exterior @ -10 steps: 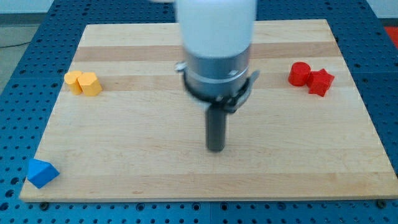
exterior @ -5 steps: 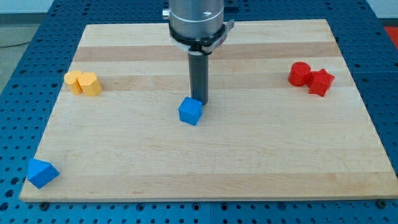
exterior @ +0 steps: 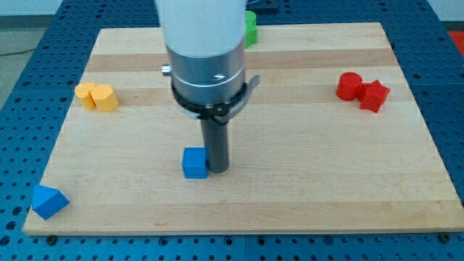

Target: Push the blue cube close to the blue triangle

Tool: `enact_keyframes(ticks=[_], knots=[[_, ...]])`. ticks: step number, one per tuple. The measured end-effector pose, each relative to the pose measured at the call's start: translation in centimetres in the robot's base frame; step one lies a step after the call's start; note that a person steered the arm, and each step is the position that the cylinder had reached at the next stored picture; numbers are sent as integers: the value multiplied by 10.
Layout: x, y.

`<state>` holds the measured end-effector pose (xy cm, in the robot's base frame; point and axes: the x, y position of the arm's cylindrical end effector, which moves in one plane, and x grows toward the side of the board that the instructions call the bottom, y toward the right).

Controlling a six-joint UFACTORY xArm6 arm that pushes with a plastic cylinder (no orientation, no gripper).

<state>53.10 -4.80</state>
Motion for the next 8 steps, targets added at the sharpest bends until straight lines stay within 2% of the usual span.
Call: enact_keyframes(ticks=[2,4,8], knots=[[-16,-54],[1,-79],[5,-168]])
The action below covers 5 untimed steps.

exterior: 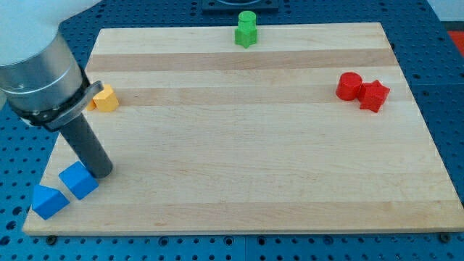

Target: Push the blue cube close to the blue triangle

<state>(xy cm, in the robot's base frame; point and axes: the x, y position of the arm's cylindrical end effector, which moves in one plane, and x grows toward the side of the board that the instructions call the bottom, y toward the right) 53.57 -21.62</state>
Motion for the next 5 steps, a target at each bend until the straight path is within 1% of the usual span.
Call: enact_keyframes(ticks=[1,5], knots=[[0,-10],[7,-15]])
